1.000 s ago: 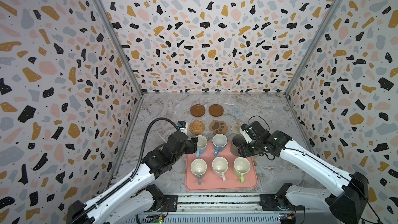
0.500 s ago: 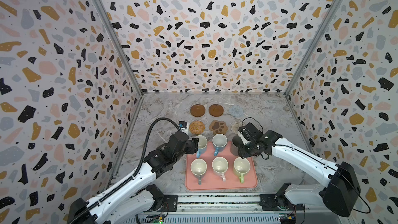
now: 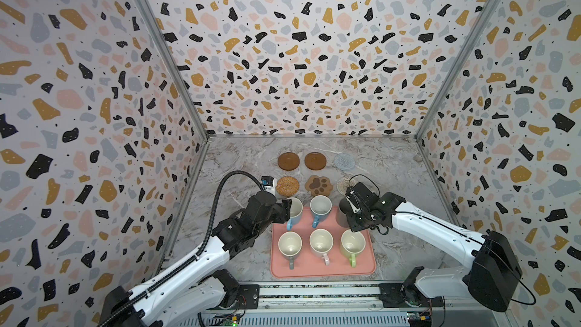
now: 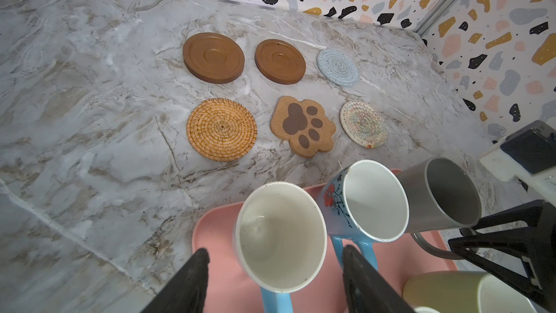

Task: Place cups on coasters
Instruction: Pick up the cup from the tray.

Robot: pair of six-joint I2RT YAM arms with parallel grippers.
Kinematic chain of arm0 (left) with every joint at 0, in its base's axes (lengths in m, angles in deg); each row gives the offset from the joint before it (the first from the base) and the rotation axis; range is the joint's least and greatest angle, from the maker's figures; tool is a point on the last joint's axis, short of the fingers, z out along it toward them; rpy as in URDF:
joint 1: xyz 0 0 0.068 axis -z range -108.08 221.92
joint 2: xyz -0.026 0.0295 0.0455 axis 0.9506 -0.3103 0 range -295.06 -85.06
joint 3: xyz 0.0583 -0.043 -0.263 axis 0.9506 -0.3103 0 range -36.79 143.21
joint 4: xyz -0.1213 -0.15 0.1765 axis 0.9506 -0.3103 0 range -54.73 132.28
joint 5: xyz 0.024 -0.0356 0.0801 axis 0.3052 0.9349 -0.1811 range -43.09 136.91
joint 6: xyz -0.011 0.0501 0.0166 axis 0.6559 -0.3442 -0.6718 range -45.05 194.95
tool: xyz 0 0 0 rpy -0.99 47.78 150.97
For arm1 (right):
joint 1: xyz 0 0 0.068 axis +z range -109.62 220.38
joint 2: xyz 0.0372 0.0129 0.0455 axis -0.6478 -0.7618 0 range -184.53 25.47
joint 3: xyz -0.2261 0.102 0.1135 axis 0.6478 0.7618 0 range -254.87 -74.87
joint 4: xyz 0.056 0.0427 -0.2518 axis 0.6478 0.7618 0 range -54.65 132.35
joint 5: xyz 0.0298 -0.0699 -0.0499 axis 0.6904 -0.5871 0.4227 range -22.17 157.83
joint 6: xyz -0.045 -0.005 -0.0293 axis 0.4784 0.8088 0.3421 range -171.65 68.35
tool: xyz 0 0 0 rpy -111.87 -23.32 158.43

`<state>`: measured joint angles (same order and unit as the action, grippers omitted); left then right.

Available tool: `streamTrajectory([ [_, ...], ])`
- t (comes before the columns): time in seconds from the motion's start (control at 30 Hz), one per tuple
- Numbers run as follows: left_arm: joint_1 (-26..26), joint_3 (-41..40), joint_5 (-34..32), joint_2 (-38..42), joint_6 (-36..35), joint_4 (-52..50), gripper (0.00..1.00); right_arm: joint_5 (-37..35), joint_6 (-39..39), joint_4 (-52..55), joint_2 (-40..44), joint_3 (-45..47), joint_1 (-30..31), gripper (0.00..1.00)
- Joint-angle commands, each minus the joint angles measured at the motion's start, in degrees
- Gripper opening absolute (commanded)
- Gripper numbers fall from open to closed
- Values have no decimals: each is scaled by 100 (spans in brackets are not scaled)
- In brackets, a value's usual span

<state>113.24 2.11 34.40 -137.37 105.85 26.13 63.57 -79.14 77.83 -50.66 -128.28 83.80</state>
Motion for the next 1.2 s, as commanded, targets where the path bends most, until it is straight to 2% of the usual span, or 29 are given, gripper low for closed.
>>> streamTrajectory([
  [0.0, 16, -84, 25, 42, 23, 241, 71, -127, -66, -71, -12, 19, 49, 35],
  [0.7, 16, -224, 19, 14, 128, 408, 71, -373, -195, -162, -15, 105, 175, 16],
  [1.17, 16, -270, -24, 68, 189, 437, 71, -543, -198, -112, -6, 19, 220, 12],
])
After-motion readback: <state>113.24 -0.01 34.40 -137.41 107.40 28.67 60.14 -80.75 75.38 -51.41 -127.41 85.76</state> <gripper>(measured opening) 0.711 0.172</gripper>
